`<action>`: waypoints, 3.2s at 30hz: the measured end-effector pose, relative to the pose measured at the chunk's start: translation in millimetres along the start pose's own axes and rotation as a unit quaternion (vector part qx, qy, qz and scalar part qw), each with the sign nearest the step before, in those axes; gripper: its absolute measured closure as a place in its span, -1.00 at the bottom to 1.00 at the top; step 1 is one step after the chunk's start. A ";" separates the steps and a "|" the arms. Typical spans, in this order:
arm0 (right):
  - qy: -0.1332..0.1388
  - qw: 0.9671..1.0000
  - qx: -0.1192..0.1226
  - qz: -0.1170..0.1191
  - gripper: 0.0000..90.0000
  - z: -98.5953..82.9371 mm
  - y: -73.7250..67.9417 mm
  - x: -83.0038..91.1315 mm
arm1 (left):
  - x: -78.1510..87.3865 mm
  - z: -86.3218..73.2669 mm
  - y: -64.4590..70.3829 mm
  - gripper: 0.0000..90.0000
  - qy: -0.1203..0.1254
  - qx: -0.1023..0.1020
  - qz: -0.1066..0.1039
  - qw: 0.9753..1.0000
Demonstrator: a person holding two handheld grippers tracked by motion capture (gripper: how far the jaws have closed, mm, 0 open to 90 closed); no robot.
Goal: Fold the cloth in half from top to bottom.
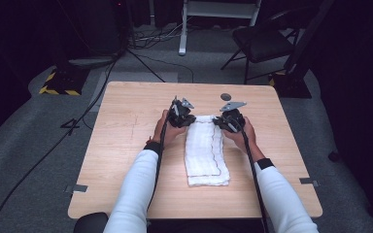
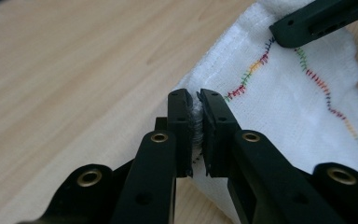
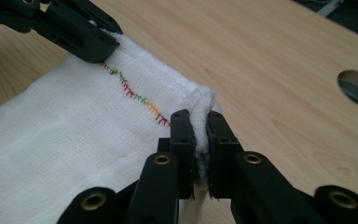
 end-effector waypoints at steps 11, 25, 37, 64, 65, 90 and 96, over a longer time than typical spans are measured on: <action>0.029 1.000 -0.002 -0.010 0.86 23.5 7.2 12.7 | 14.6 27.9 -1.8 0.85 0.033 -0.018 0.001 0.999; 0.031 0.998 -0.005 0.047 0.86 7.4 -5.3 45.2 | 39.4 8.4 35.1 0.85 0.050 -0.047 -0.057 0.996; 0.032 0.995 0.006 0.097 0.85 -9.0 -35.0 72.7 | 66.3 -16.0 65.7 0.81 0.033 -0.071 -0.101 0.992; -0.010 0.986 0.056 0.159 0.77 -63.5 -84.4 115.8 | 92.8 -60.9 119.3 0.85 -0.023 -0.131 -0.148 0.980; -0.010 0.986 0.056 0.159 0.77 -63.5 -84.4 115.8 | 93.0 -62.2 120.6 0.85 -0.023 -0.129 -0.149 0.980; -0.044 0.984 0.075 0.157 0.70 -88.7 -93.5 125.8 | 89.3 -84.3 128.6 0.84 -0.049 -0.147 -0.163 0.974; -0.046 0.988 0.066 0.131 0.71 -88.4 -82.4 115.4 | 79.0 -80.0 115.0 0.84 -0.044 -0.141 -0.149 0.978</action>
Point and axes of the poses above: each handheld gripper's, and its own axes: x roughly backward along the jaws, z roughly out of its top, y roughly to its right, the point moved 3 cm from there along -x, roughly forward along the jaws, and after that the axes turned 15 degrees about y, right-handed, at the moved point
